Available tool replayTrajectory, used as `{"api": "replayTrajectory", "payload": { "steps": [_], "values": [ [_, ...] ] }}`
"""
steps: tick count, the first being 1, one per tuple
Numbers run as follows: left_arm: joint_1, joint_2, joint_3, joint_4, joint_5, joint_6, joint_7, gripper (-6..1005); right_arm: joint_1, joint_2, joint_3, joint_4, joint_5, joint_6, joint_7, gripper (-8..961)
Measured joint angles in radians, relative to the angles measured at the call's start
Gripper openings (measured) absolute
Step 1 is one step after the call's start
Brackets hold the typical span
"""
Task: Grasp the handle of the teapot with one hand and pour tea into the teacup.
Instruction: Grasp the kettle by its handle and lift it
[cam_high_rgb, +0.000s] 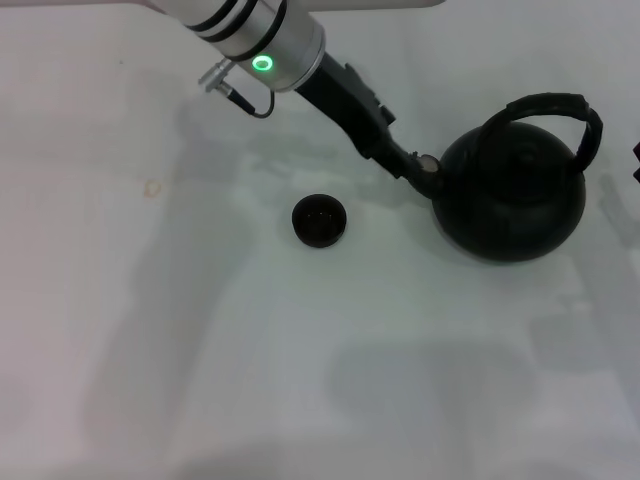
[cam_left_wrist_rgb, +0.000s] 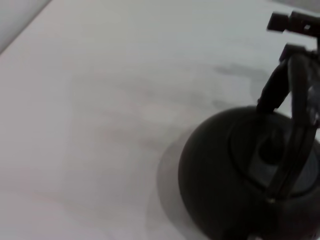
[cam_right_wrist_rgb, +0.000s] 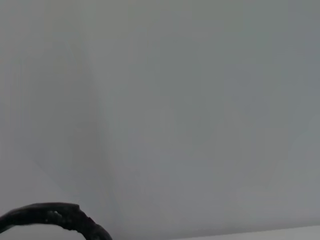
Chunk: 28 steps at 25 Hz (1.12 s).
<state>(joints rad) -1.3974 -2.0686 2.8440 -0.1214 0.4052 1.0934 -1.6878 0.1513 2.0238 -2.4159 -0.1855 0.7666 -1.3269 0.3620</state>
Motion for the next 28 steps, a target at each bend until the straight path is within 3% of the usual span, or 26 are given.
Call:
{"api": "replayTrajectory", "payload": {
  "steps": [7, 15, 17, 19, 21, 28],
  "values": [
    [-0.005, -0.002, 0.0, -0.001, -0.052, 0.0, 0.039, 769, -0.001, -0.001, 0.0, -0.002, 0.0, 0.0, 0.0, 874],
    [0.058, 0.0, 0.0, -0.068, -0.301, 0.048, 0.214, 763, 0.0, -0.002, 0.0, -0.005, 0.003, -0.01, 0.0, 875],
    [0.094, 0.0, 0.0, -0.082, -0.398, 0.066, 0.283, 763, 0.003, -0.002, 0.0, -0.005, 0.004, -0.011, 0.0, 875],
    [0.19, -0.002, 0.0, -0.089, -0.583, 0.075, 0.424, 763, 0.006, -0.003, 0.0, -0.005, 0.008, -0.012, 0.0, 875],
    [0.218, -0.002, 0.0, -0.088, -0.629, 0.078, 0.456, 763, 0.006, -0.003, 0.0, -0.007, 0.017, -0.02, 0.0, 874],
    [0.43, -0.003, -0.001, -0.084, -0.99, 0.116, 0.682, 762, 0.006, -0.004, 0.0, -0.006, 0.027, -0.073, 0.0, 875]
  ]
}}
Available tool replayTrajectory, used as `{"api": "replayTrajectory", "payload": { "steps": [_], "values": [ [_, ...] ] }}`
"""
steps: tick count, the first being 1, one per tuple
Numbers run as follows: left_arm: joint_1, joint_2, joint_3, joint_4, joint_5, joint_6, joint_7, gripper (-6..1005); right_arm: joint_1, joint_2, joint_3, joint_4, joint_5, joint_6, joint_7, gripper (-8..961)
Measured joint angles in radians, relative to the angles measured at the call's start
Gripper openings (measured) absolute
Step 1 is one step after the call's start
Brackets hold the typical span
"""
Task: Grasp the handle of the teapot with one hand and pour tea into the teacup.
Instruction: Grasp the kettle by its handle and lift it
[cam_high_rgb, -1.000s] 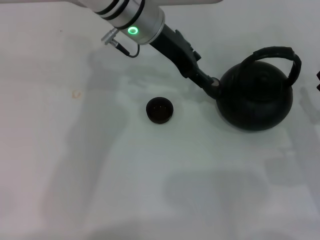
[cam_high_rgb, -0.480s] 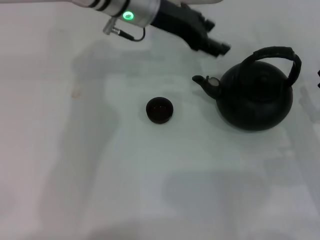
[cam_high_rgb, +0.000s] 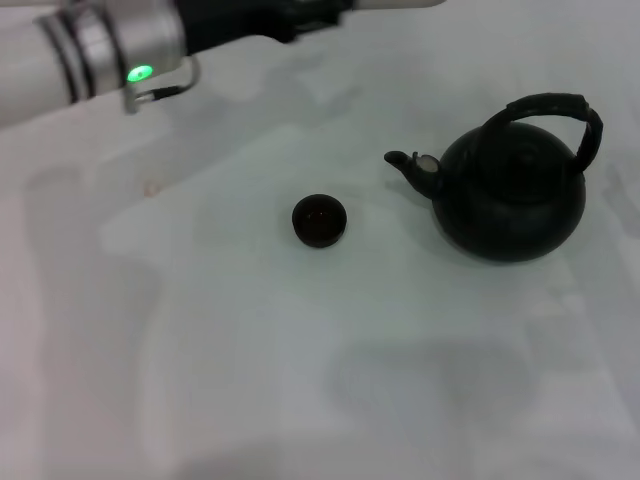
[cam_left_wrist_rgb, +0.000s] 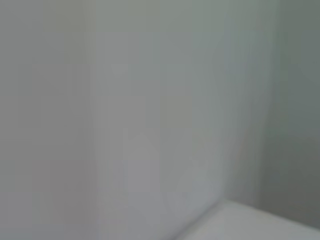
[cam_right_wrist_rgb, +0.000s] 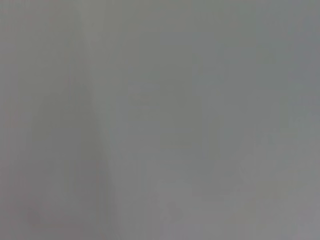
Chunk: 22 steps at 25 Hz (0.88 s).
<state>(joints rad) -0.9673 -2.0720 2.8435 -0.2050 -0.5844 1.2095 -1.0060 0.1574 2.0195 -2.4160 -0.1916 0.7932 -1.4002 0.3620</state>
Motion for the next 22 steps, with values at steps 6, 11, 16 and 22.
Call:
{"api": "replayTrajectory", "payload": {
  "steps": [6, 11, 16, 22],
  "values": [
    [0.18, -0.002, -0.003, 0.027, -0.296, 0.062, 0.165, 762, -0.007, 0.001, 0.0, 0.003, 0.001, -0.11, -0.003, 875],
    [0.31, -0.004, -0.01, 0.12, -0.502, 0.113, 0.32, 762, -0.005, 0.0, -0.004, -0.001, 0.001, -0.109, 0.038, 875],
    [0.414, -0.004, -0.011, 0.25, -0.667, 0.125, 0.527, 761, -0.006, -0.001, -0.047, 0.019, -0.021, -0.106, 0.115, 874],
    [0.488, -0.009, -0.012, 0.284, -0.709, 0.132, 0.535, 761, -0.012, -0.002, -0.142, 0.033, -0.024, -0.115, 0.116, 875]
  ]
}}
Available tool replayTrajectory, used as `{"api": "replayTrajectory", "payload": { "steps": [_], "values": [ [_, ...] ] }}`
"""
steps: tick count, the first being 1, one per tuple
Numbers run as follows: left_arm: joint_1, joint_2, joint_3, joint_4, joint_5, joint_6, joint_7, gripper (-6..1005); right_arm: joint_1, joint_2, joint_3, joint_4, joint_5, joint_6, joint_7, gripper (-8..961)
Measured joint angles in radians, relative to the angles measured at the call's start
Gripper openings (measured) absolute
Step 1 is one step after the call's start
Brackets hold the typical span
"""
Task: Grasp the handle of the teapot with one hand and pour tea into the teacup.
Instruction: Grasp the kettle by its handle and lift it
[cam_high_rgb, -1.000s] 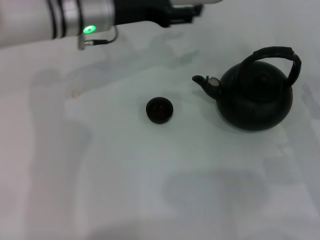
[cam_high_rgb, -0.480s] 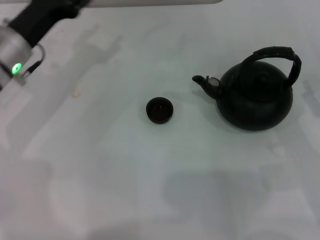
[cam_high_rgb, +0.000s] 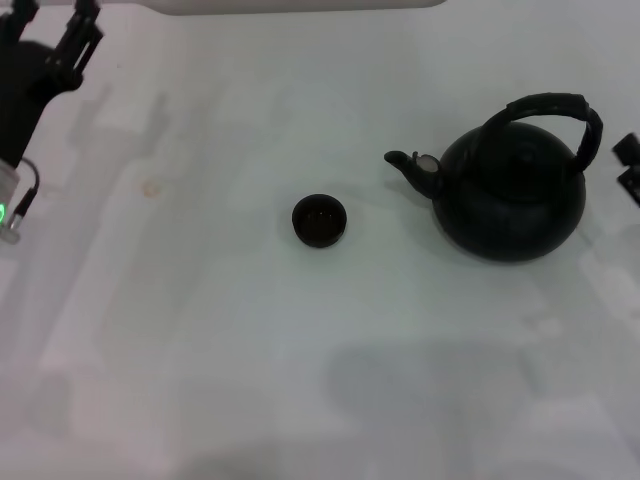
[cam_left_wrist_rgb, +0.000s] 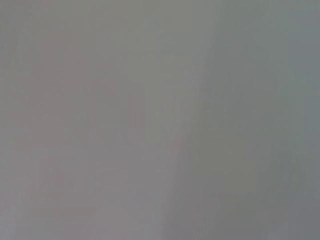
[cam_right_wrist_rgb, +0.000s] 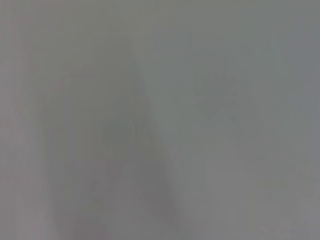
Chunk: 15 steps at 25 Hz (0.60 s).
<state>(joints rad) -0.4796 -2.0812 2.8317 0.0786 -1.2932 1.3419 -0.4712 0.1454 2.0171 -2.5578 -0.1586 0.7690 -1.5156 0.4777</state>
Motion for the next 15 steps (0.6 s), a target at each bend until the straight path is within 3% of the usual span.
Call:
{"api": "replayTrajectory", "payload": {
  "steps": [7, 15],
  "values": [
    [0.061, 0.0, 0.0, 0.031, -0.053, 0.0, -0.001, 760, 0.049, 0.002, -0.014, -0.011, -0.019, 0.097, -0.002, 874],
    [0.072, -0.001, 0.0, 0.033, -0.052, -0.004, -0.005, 760, 0.087, 0.002, 0.002, -0.024, -0.017, 0.18, -0.001, 858]
  ]
}}
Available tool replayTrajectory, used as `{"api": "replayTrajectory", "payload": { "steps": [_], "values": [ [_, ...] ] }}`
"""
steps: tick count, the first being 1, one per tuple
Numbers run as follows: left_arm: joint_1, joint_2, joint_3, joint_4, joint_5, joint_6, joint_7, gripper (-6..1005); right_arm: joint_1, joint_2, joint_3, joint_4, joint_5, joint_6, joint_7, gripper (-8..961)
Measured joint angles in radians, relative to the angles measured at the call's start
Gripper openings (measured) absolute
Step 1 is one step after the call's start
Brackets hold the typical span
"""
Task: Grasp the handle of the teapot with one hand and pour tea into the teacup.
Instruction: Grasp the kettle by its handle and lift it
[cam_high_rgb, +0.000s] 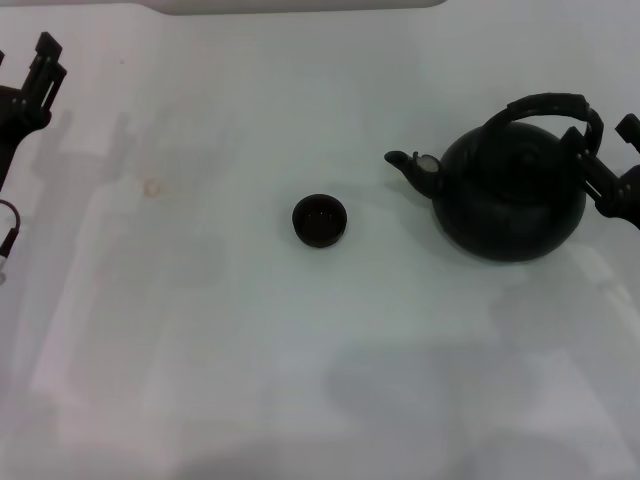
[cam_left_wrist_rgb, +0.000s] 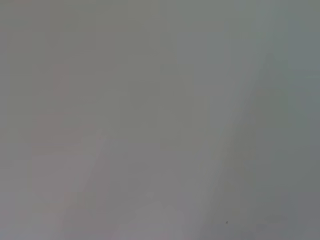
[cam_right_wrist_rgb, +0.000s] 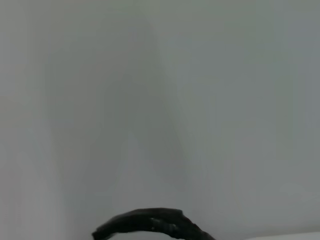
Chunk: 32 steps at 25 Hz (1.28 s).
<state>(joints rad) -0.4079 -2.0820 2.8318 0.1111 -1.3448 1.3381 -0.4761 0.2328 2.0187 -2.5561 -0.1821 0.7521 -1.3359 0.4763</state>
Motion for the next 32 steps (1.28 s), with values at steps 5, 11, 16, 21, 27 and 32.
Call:
{"api": "replayTrajectory", "payload": {
  "steps": [5, 11, 16, 21, 27, 32],
  "values": [
    [0.001, 0.0, 0.0, 0.002, -0.001, 0.002, 0.0, 760, 0.012, 0.001, 0.011, -0.01, 0.003, 0.042, 0.001, 845],
    [0.001, 0.0, 0.0, 0.002, 0.002, -0.003, 0.0, 760, 0.011, 0.001, 0.016, -0.014, 0.007, 0.053, 0.001, 830],
    [0.001, 0.0, 0.0, 0.002, 0.003, -0.003, 0.001, 760, 0.004, 0.001, 0.015, -0.014, -0.001, 0.045, 0.002, 702],
    [0.001, 0.0, 0.0, 0.002, 0.003, -0.003, 0.001, 760, 0.003, 0.0, 0.008, -0.014, -0.003, 0.032, 0.002, 495],
    [0.001, 0.0, 0.0, 0.007, 0.003, -0.003, 0.001, 760, 0.005, 0.0, 0.0, -0.014, -0.007, -0.002, 0.001, 256],
    [0.002, 0.0, 0.002, 0.011, 0.003, -0.004, 0.001, 760, 0.01, 0.0, -0.002, -0.014, -0.024, -0.016, -0.001, 184]
  ]
}}
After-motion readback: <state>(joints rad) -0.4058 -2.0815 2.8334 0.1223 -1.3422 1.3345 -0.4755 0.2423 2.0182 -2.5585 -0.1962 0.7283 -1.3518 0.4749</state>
